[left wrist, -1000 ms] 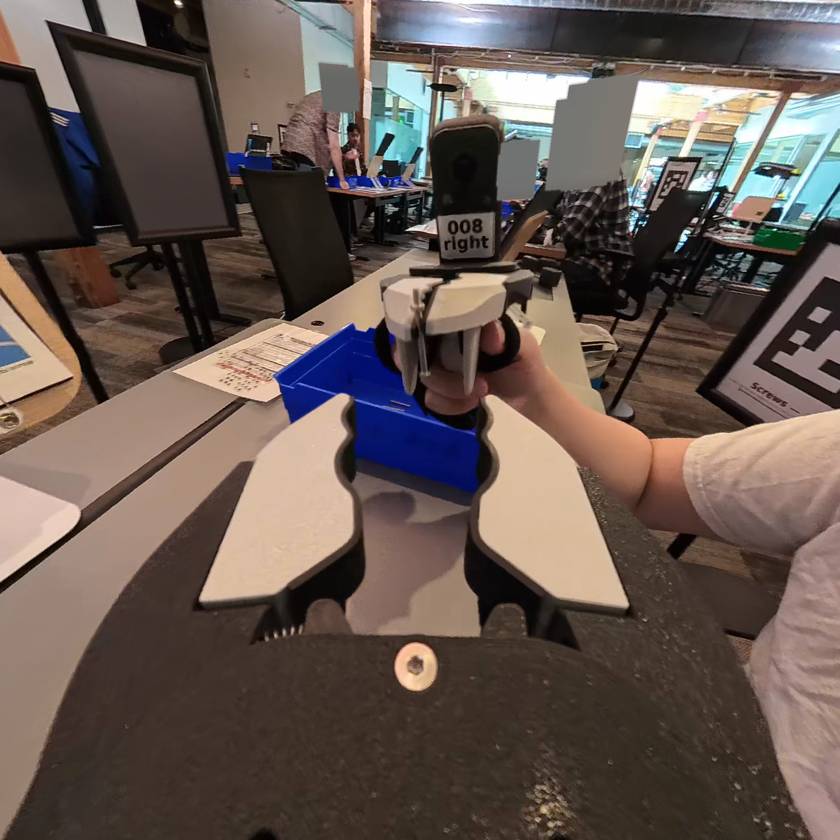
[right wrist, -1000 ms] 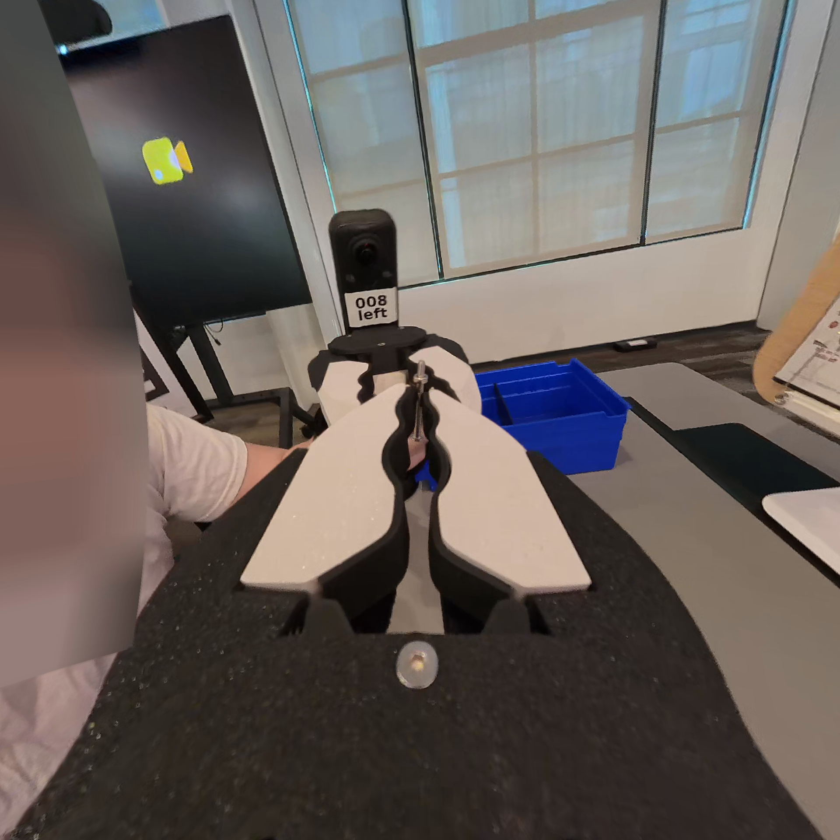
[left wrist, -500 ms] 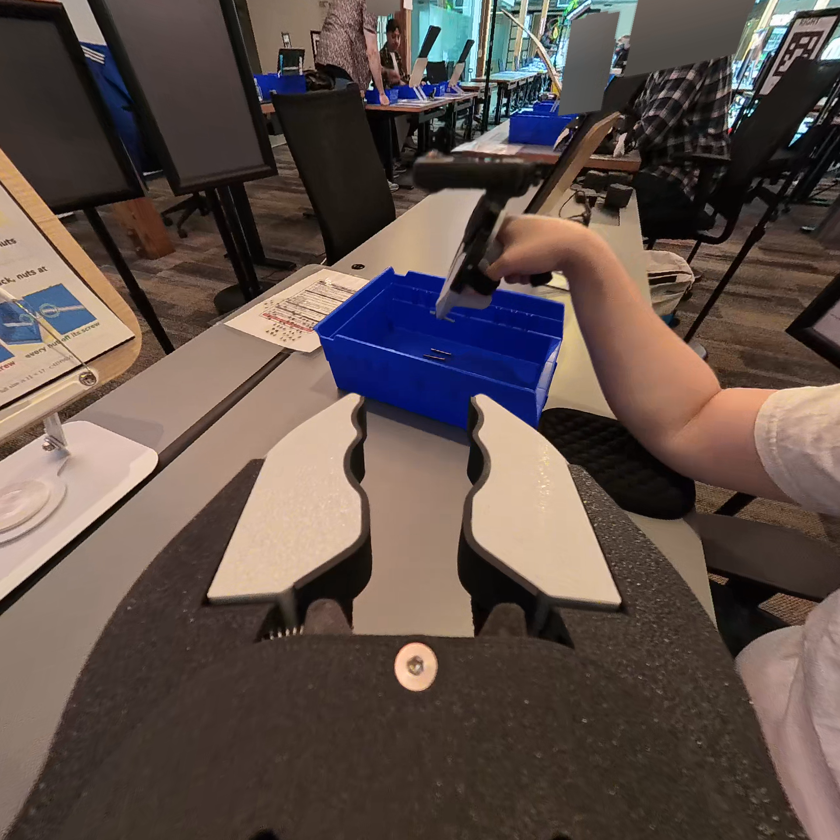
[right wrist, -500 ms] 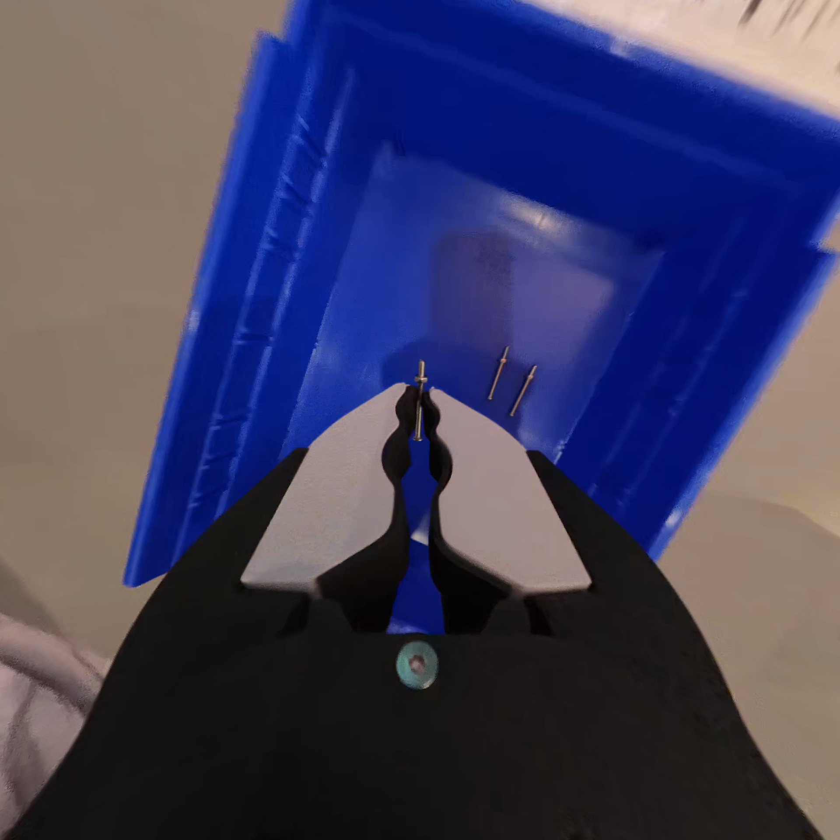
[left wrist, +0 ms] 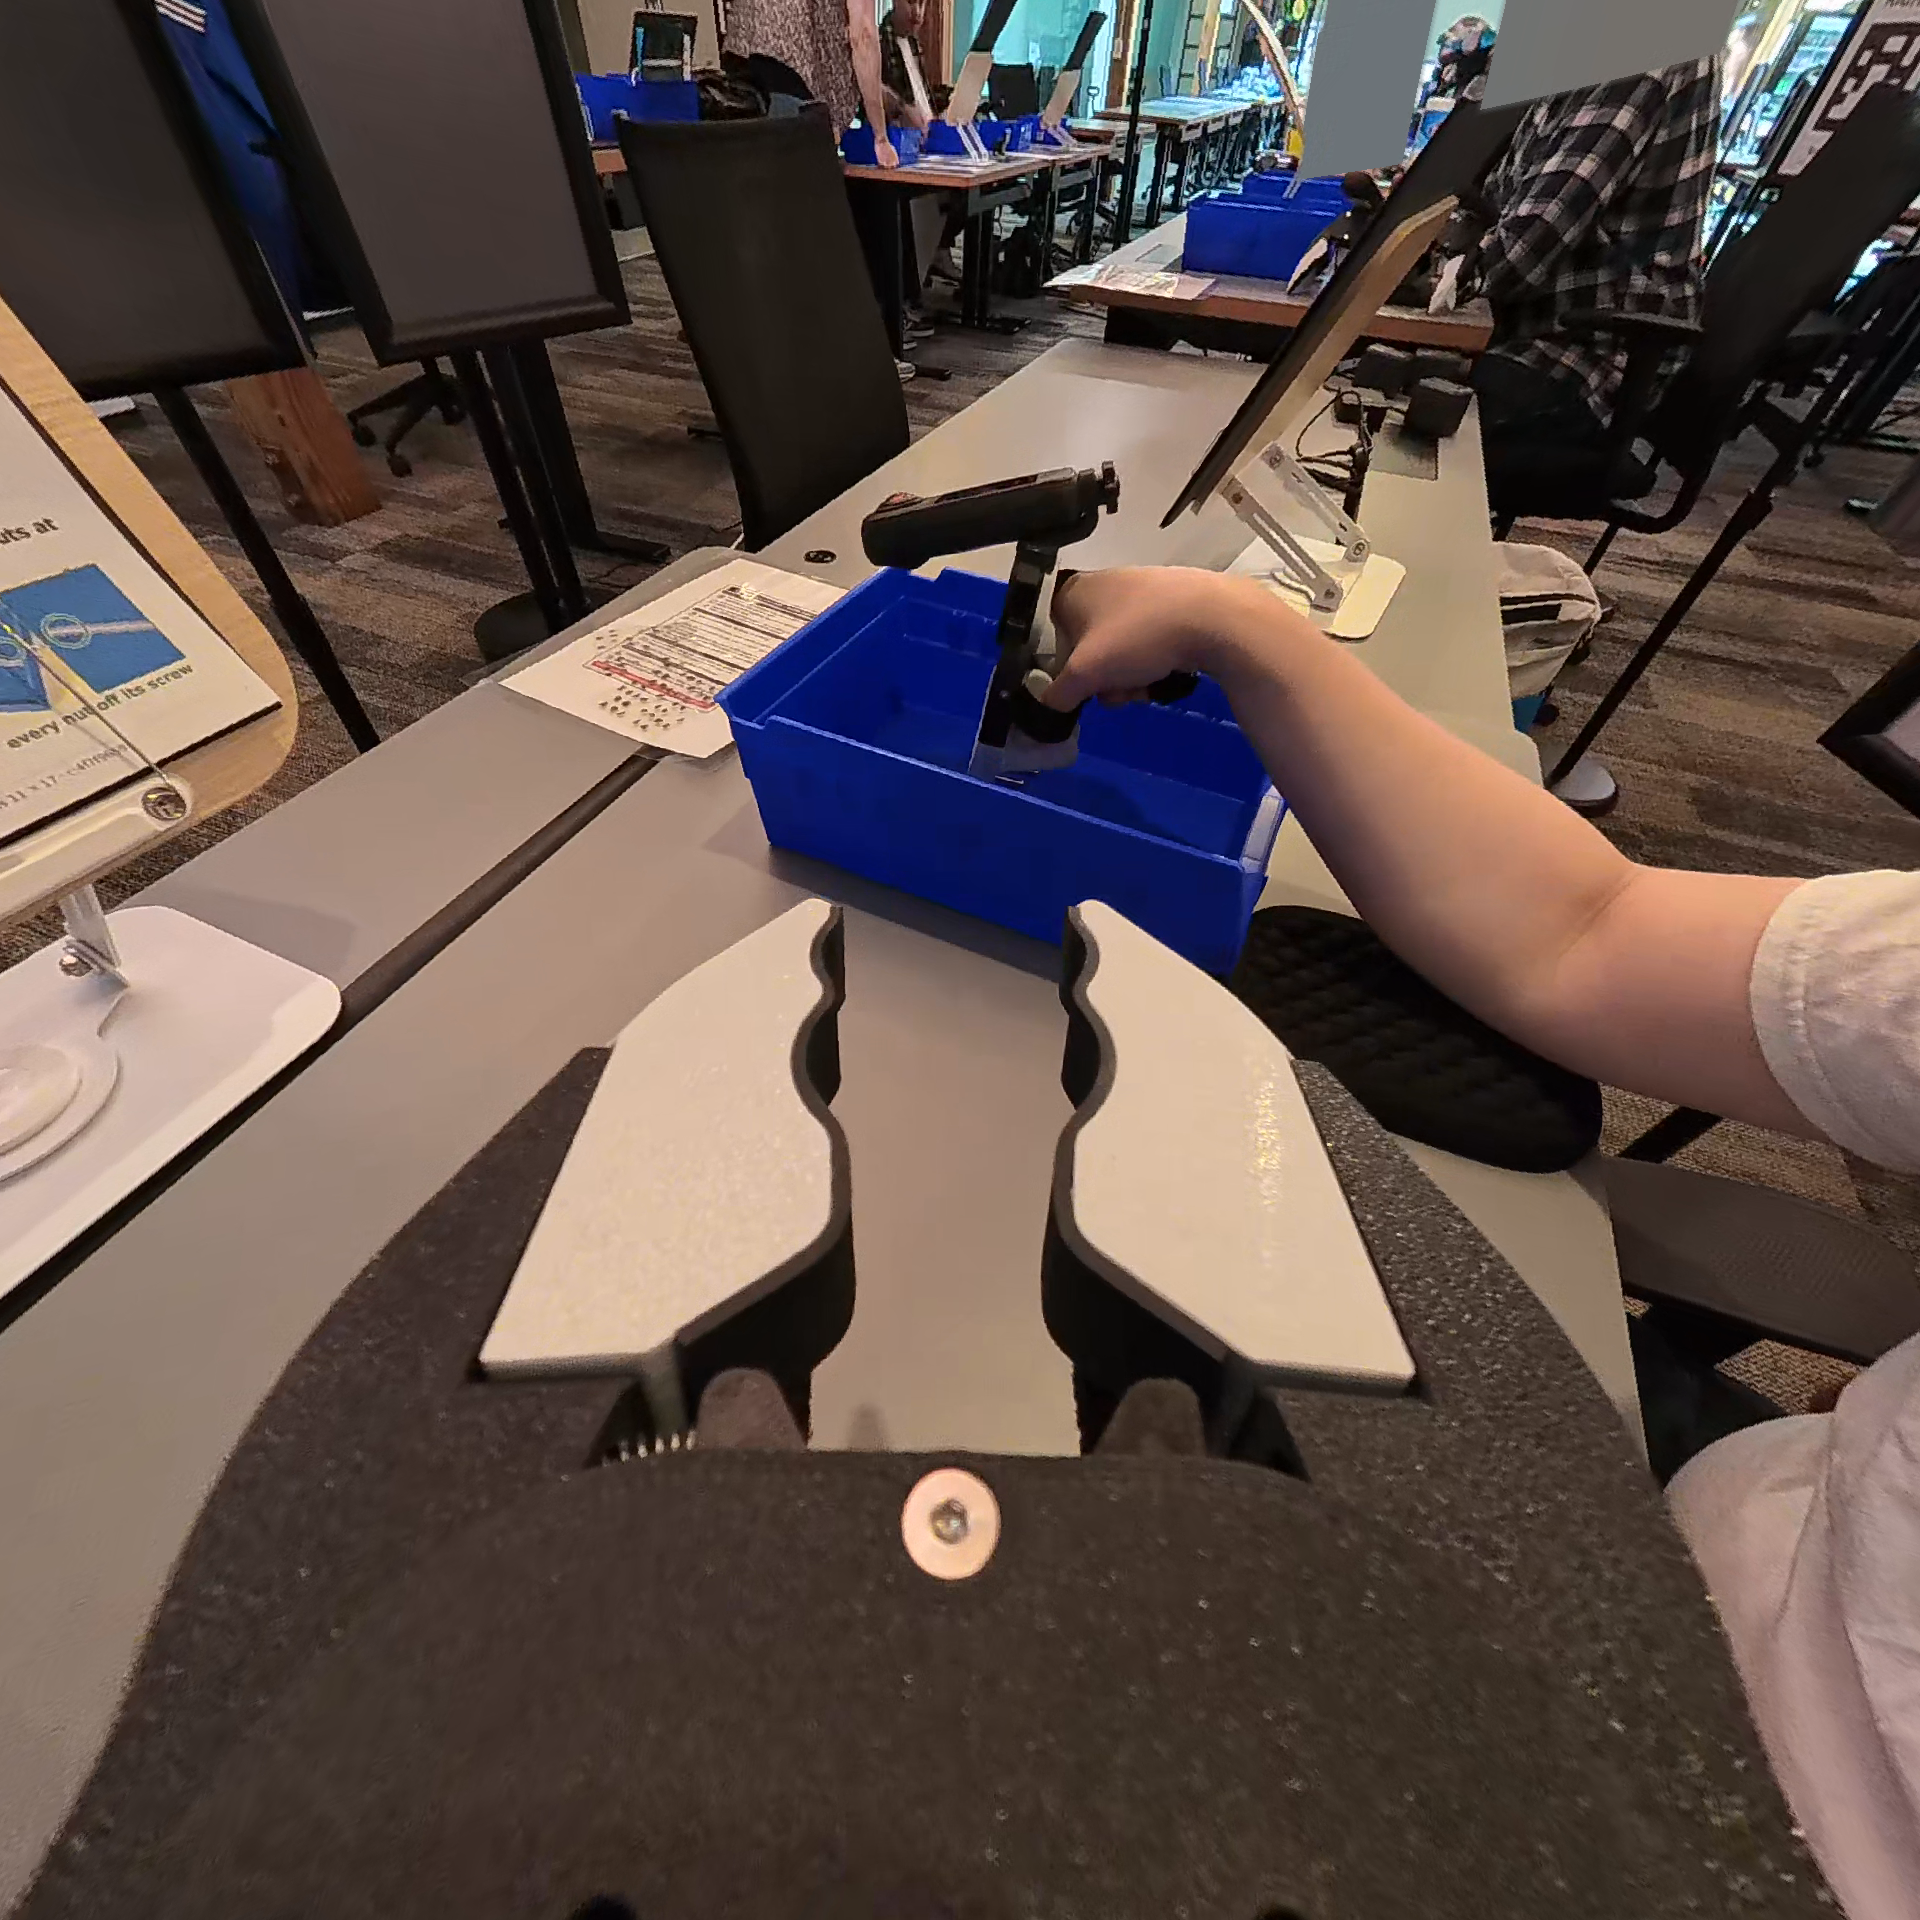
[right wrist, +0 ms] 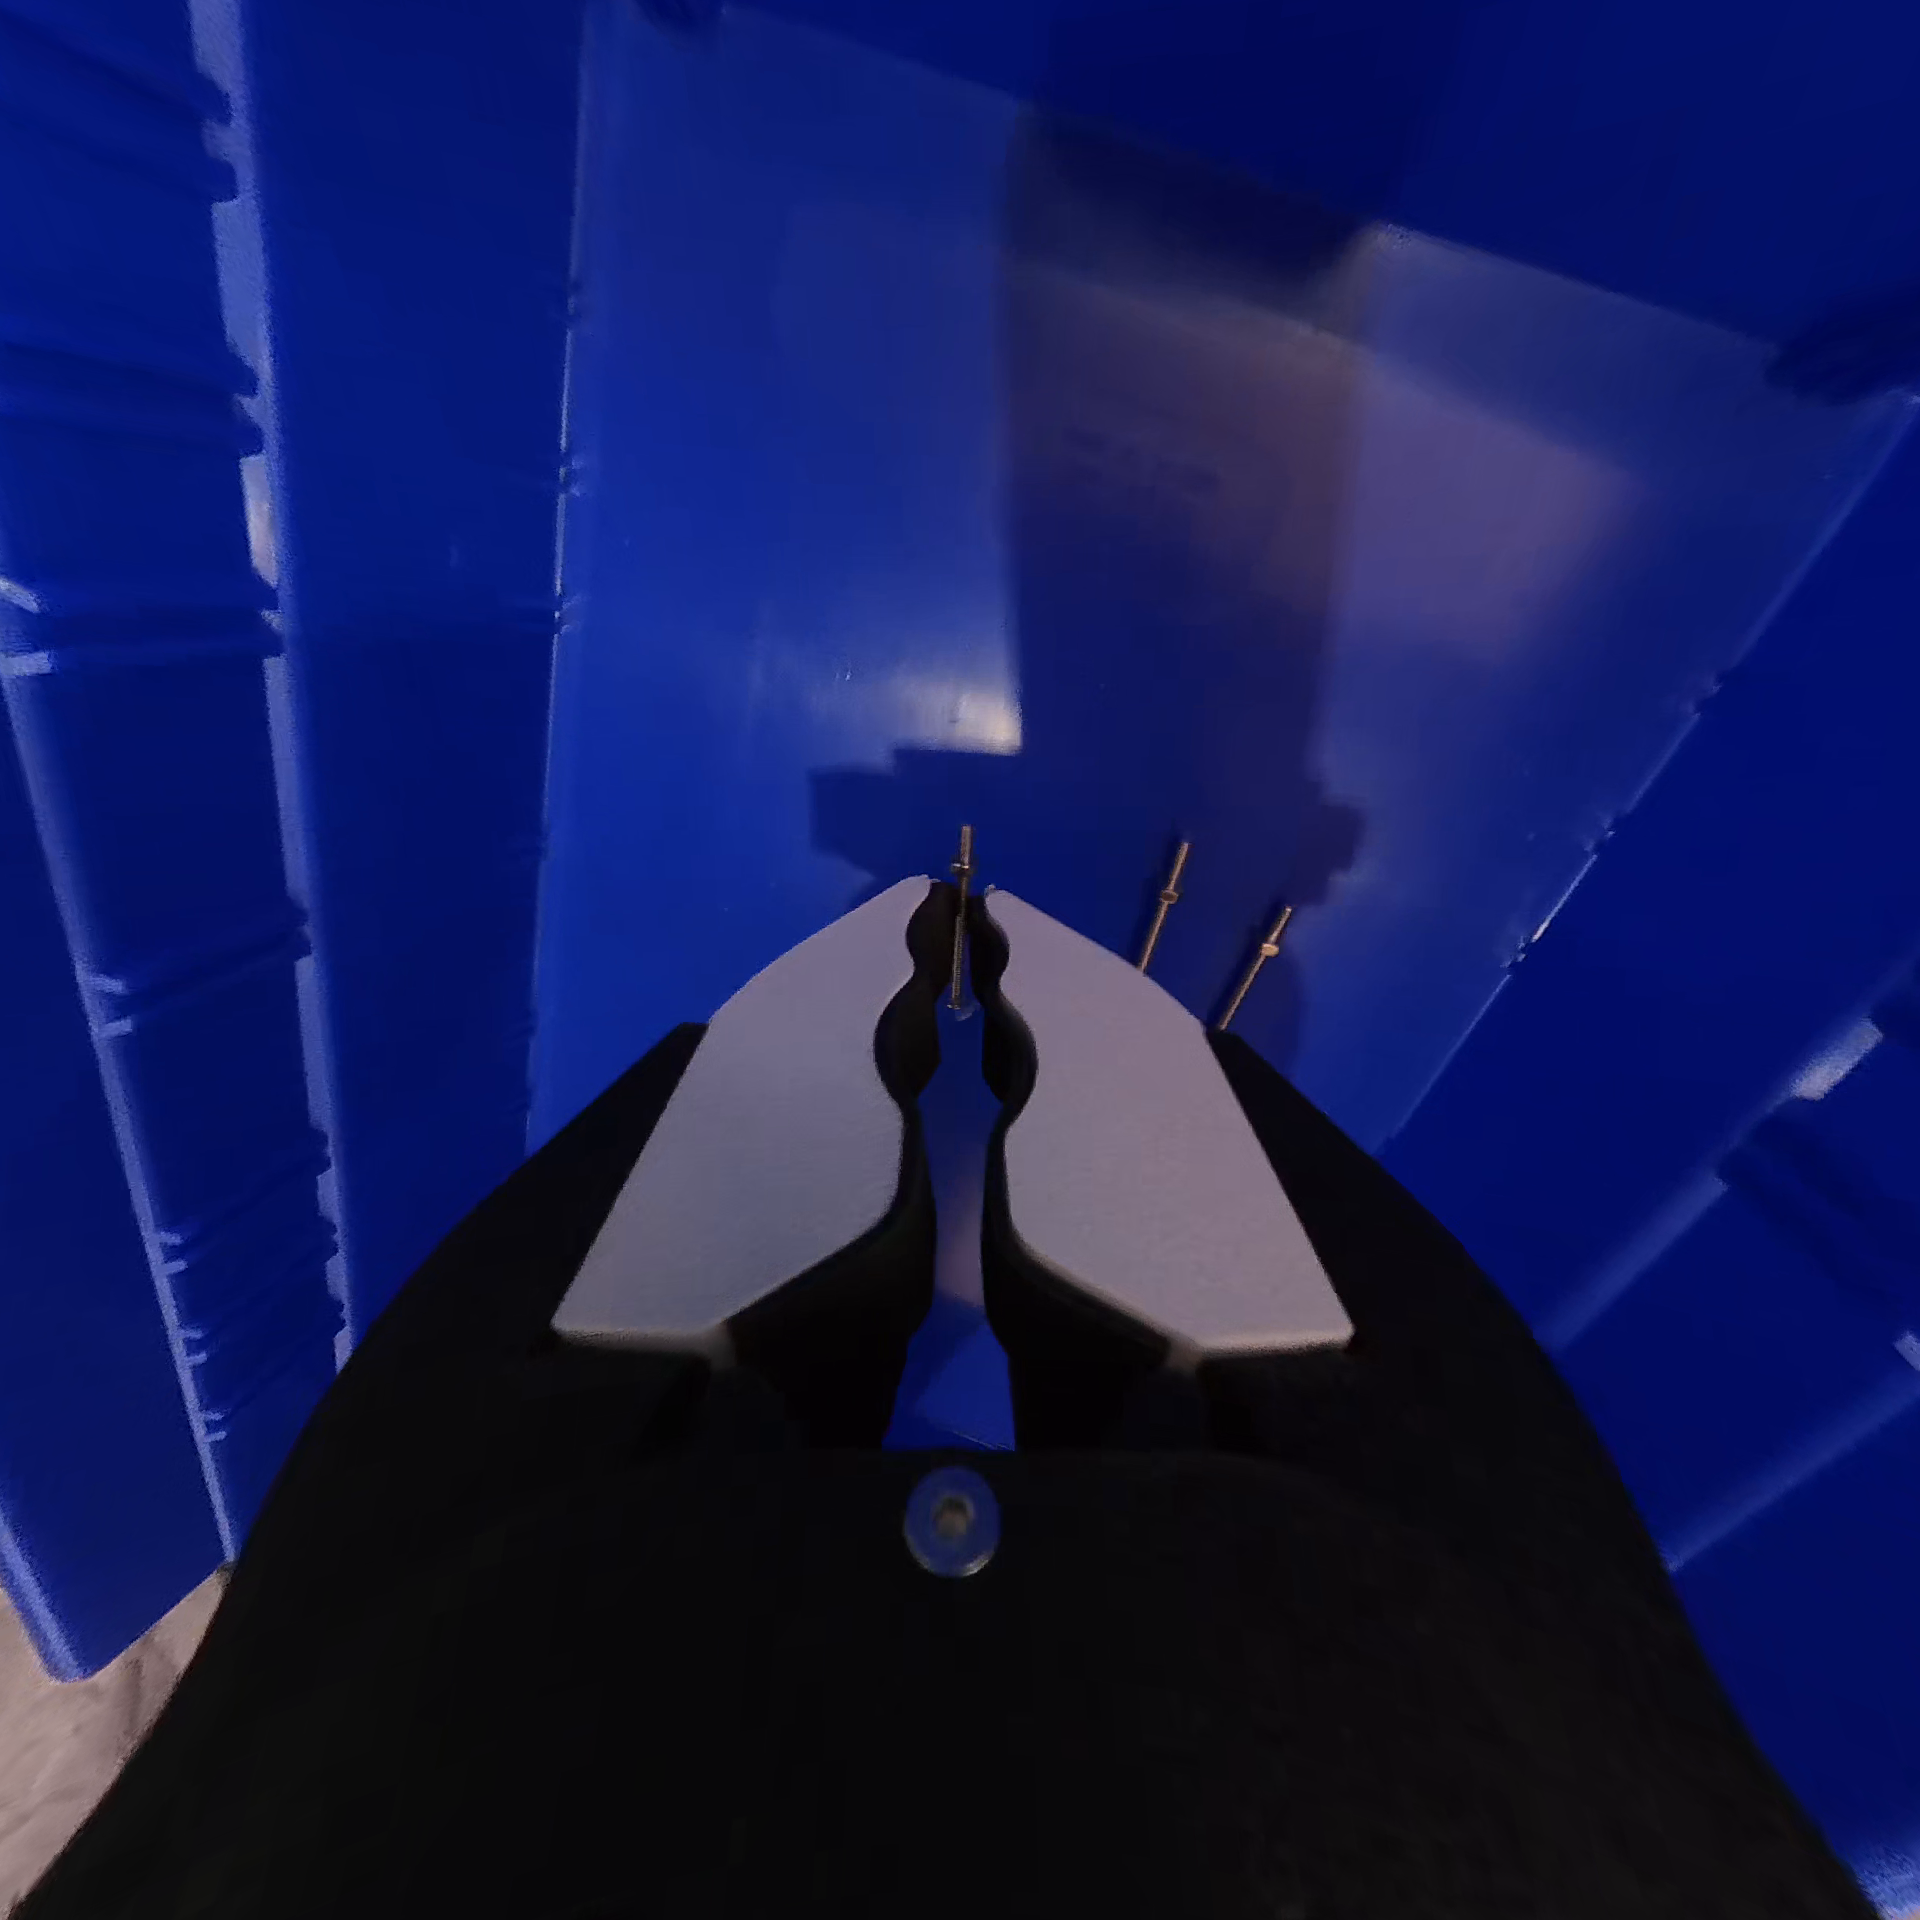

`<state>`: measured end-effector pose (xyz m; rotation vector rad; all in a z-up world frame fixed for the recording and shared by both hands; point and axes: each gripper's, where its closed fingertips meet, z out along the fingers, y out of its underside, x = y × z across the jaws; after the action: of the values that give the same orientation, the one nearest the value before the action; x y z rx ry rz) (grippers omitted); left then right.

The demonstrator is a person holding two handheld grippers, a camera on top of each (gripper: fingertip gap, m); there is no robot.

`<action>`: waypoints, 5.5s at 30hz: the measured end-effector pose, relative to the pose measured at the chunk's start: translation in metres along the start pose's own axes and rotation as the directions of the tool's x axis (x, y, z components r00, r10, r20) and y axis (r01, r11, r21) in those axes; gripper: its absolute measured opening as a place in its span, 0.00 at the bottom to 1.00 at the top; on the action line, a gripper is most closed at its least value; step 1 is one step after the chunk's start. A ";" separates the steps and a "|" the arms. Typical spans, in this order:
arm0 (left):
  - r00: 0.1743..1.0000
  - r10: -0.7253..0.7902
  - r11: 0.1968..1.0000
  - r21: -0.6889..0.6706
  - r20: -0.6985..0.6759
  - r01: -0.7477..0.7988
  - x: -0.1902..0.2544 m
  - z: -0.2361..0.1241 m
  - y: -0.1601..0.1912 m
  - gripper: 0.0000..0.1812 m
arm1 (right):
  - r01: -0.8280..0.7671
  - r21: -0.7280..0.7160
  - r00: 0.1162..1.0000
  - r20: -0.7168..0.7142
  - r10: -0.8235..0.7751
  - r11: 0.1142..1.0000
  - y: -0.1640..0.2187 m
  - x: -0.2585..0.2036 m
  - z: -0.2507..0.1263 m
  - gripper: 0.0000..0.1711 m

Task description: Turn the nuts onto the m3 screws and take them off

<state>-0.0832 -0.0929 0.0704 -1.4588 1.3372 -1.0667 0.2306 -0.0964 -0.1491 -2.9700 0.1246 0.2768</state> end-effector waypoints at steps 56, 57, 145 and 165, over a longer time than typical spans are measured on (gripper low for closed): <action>0.460 0.011 0.816 -0.273 0.888 0.509 -0.228 -0.303 0.138 0.19 | 0.630 0.750 0.684 -0.414 -0.601 0.200 -0.067 -0.228 -0.182 0.10; 0.474 0.010 0.800 -0.291 0.880 0.524 -0.227 -0.303 0.144 0.17 | 0.636 0.745 0.678 -0.416 -0.606 0.200 -0.068 -0.230 -0.178 0.10; 0.338 -0.084 0.072 -0.332 0.937 0.940 -0.200 -0.326 0.313 0.03 | 0.777 0.574 0.536 -0.389 -0.749 0.258 -0.065 -0.243 -0.115 0.11; 0.352 -0.206 0.089 -0.341 0.913 0.936 -0.186 -0.312 0.300 0.11 | 0.790 0.553 0.530 -0.397 -0.749 0.265 -0.065 -0.240 -0.112 0.11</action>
<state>-0.4727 0.0632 -0.1444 -3.1386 0.4783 0.0493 0.0219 -0.0340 0.0148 -1.9200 -1.0082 -0.0168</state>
